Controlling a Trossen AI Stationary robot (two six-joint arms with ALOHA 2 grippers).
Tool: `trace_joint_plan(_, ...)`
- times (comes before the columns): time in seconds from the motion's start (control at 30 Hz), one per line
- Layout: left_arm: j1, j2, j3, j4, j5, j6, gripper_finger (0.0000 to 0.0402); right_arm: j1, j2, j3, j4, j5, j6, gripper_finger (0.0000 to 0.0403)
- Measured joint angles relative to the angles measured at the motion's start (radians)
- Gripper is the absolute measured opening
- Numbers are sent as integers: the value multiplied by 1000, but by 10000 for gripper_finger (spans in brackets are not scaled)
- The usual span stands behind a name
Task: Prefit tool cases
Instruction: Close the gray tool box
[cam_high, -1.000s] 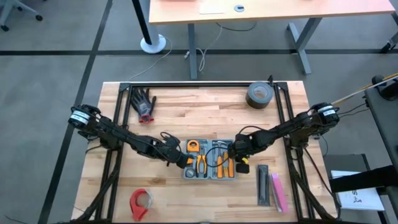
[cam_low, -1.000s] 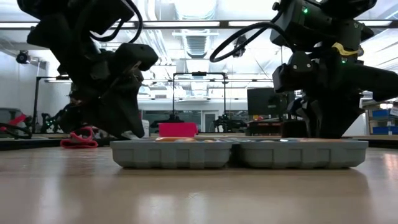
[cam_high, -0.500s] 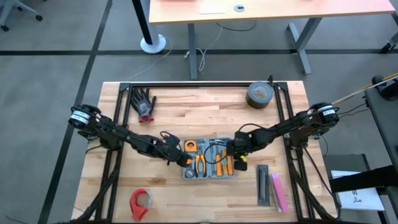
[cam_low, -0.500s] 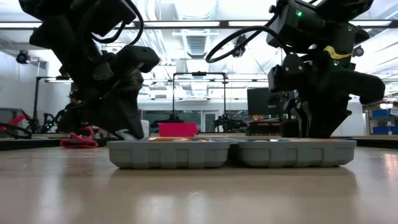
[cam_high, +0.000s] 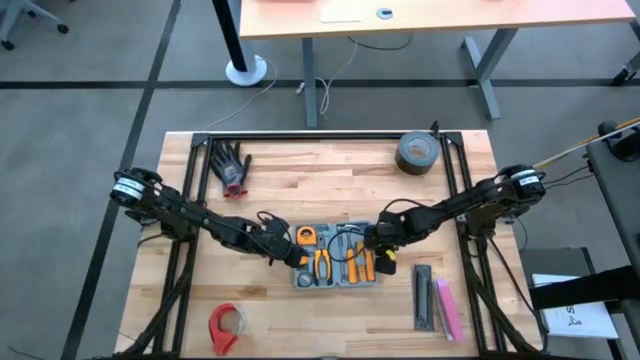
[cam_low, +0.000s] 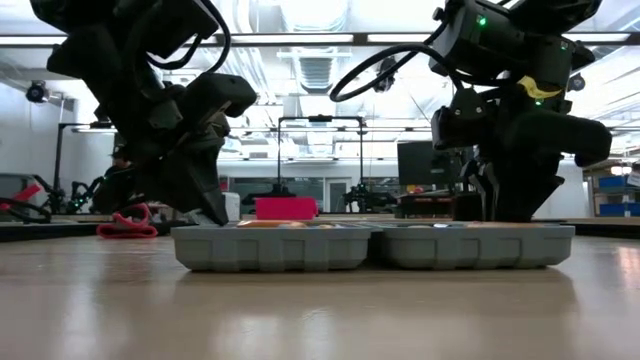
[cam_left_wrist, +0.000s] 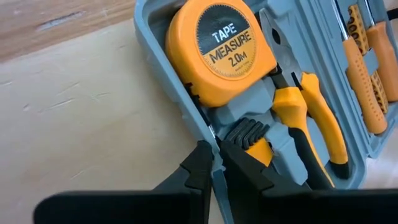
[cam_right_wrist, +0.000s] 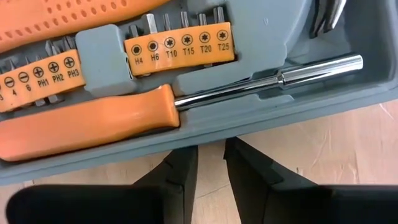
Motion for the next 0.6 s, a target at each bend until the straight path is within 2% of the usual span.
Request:
trace_joint_plan(0.3, 32, -31, 0, -55, 5, 46, 26, 0, 0, -1, 31, 8, 39, 54)
trace_joint_plan(0.6, 66, -96, 0, -82, 7, 99, 25, 0, 0, 5, 40, -3, 39, 76)
